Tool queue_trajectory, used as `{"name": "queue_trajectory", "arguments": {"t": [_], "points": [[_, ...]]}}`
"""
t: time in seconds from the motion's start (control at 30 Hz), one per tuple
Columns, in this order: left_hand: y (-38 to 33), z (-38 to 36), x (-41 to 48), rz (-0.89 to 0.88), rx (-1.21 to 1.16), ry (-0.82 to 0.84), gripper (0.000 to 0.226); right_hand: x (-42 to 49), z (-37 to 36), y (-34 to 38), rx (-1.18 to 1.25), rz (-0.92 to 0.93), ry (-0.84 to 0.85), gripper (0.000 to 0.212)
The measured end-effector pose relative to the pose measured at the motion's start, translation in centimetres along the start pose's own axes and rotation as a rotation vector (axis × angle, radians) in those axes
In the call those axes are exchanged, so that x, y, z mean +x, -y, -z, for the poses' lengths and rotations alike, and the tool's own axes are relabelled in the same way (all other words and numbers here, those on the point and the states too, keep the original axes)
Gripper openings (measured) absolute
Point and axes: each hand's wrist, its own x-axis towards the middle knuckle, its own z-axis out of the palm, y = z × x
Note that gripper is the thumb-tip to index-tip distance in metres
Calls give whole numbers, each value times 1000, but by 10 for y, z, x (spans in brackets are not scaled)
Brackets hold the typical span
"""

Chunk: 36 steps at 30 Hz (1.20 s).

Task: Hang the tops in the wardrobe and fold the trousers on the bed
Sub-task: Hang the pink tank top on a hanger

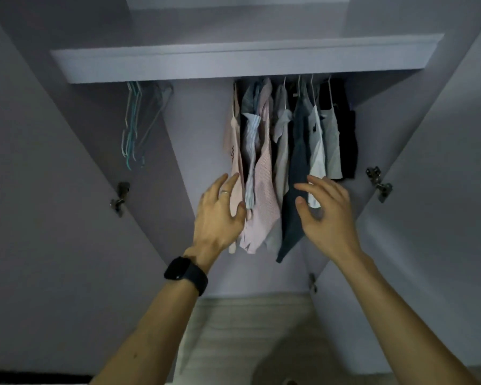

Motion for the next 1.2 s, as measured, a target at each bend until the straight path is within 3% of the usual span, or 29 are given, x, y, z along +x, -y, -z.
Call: {"name": "queue_trajectory", "arguments": {"t": [0.27, 0.53, 0.9, 1.03, 1.2], "points": [[-6, -67, -21, -37, -33, 210, 65, -53, 11, -37, -76, -167, 46, 30], [-18, -135, -3, -389, -66, 555, 61, -142, 20, -55, -304, -535, -78, 25], [-98, -207, -102, -1034, -124, 1053, 59, -326, 38, 28, -611, -1098, -540, 22], [-144, -213, -183, -1280, -134, 1202, 59, -396, 40, 68, -513, -1454, -725, 24], [-189, -224, -262, -1488, -125, 1322, 59, -454, 46, 87, -447, -1687, -898, 27]]}}
